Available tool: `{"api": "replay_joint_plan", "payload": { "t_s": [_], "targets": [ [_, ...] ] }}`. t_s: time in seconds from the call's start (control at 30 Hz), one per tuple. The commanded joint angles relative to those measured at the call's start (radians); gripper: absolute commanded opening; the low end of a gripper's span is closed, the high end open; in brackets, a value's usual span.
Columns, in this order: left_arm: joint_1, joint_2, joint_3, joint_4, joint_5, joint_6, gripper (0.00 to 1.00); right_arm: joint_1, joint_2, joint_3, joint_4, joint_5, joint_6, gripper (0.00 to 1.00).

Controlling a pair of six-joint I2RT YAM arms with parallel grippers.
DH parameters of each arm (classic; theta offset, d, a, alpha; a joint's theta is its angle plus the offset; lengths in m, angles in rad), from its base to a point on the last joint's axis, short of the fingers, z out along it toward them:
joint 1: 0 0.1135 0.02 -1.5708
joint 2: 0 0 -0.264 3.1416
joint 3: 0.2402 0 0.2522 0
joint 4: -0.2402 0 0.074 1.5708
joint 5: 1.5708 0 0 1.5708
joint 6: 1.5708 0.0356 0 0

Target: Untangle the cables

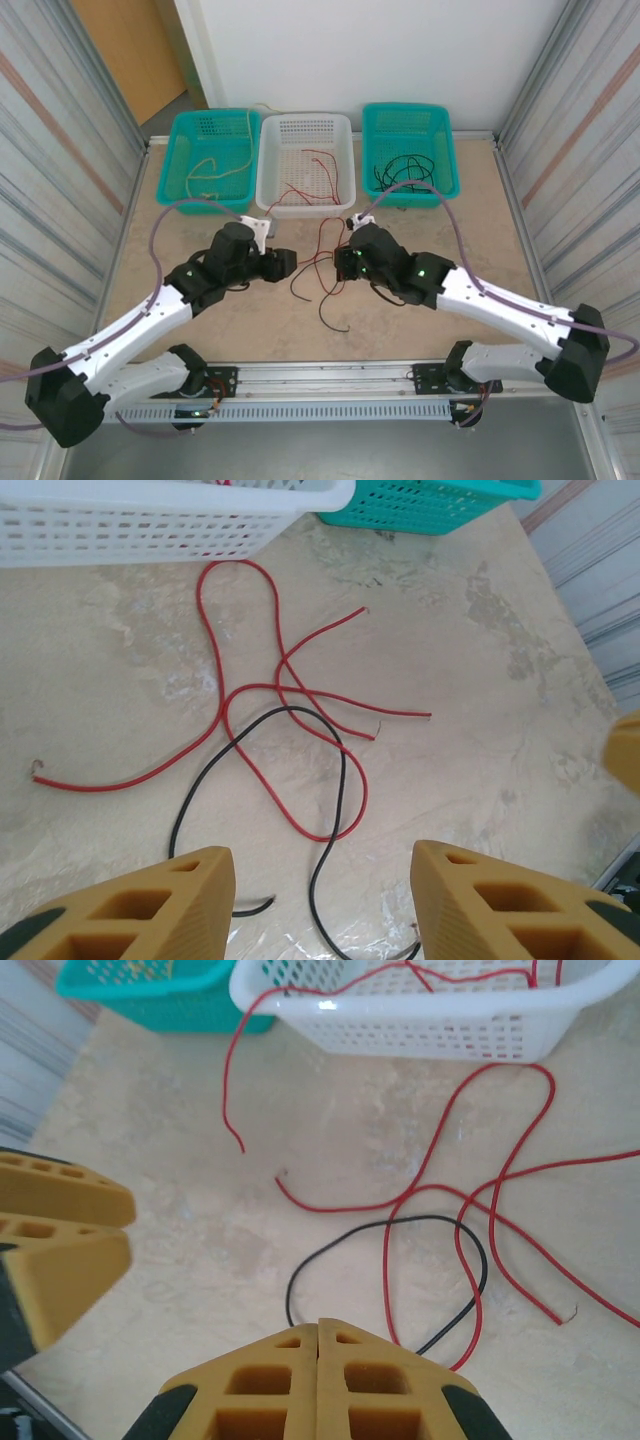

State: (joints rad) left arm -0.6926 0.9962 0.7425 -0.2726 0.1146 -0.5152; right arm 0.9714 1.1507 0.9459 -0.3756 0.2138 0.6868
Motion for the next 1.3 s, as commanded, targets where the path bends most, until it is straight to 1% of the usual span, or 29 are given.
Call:
{"api": "replay_joint_plan", "payload": {
  "t_s": [0.0,0.03,0.07,0.1,0.13,0.23,0.47,0.53,0.63,0.73,0.77,0.83,0.87,0.93,1.03,1.1,1.2,1.23,1.27],
  "targets": [
    [-0.005,-0.021,0.058,0.005,-0.082,0.031,0.52,-0.053,0.05,-0.005,-0.087,-0.017,0.001,0.06],
    [-0.003,-0.03,0.07,-0.017,-0.118,0.032,0.51,-0.066,0.069,-0.015,-0.088,-0.026,0.017,0.14],
    [-0.001,-0.036,0.08,-0.034,-0.138,0.04,0.51,-0.079,0.082,-0.028,-0.082,-0.035,0.031,0.25],
    [0.002,-0.042,0.092,-0.05,-0.144,0.049,0.51,-0.099,0.096,-0.047,-0.066,-0.056,0.051,0.42],
    [0.007,-0.045,0.099,-0.063,-0.143,0.054,0.51,-0.121,0.108,-0.065,-0.047,-0.079,0.074,0.49],
    [0.009,-0.055,0.105,-0.086,-0.132,0.058,0.51,-0.183,0.145,-0.143,0.068,-0.197,0.122,0.5],
    [0.011,-0.084,0.068,-0.082,-0.127,0.043,0.51,-0.2,0.319,-0.154,0.179,-0.285,0.126,0.44],
    [0.01,-0.079,0.066,-0.08,-0.124,0.041,0.51,-0.204,0.372,-0.141,0.192,-0.298,0.123,0.4],
    [0.012,-0.075,0.059,-0.074,-0.118,0.035,0.51,-0.205,0.439,-0.123,0.204,-0.3,0.123,0.36],
    [0.013,-0.073,0.046,-0.063,-0.116,0.029,0.51,-0.206,0.478,-0.12,0.214,-0.283,0.125,0.35],
    [0.012,-0.072,0.046,-0.063,-0.115,0.03,0.51,-0.206,0.489,-0.123,0.217,-0.281,0.128,0.33],
    [0.013,-0.067,0.048,-0.065,-0.115,0.032,0.51,-0.203,0.497,-0.128,0.223,-0.285,0.129,0.22],
    [0.012,-0.067,0.049,-0.066,-0.115,0.033,0.51,-0.197,0.495,-0.131,0.221,-0.283,0.129,0.16],
    [0.013,-0.066,0.048,-0.068,-0.116,0.036,0.51,-0.181,0.472,-0.127,0.197,-0.269,0.126,0.08],
    [0.013,-0.065,0.038,-0.057,-0.115,0.035,0.52,-0.129,0.391,-0.097,0.115,-0.205,0.092,0.0],
    [0.013,-0.059,0.035,-0.049,-0.109,0.033,0.52,-0.09,0.332,-0.066,0.052,-0.15,0.064,0.0],
    [0.013,-0.046,0.035,-0.032,-0.095,0.03,0.53,-0.053,0.232,-0.022,-0.029,-0.1,0.026,0.0],
    [0.013,-0.044,0.033,-0.019,-0.082,0.029,0.55,-0.044,0.188,-0.008,-0.046,-0.098,0.011,0.0],
    [0.012,-0.041,0.027,0.003,-0.062,0.029,0.59,-0.037,0.147,0.0,-0.052,-0.103,-0.002,0.0]
  ]
}}
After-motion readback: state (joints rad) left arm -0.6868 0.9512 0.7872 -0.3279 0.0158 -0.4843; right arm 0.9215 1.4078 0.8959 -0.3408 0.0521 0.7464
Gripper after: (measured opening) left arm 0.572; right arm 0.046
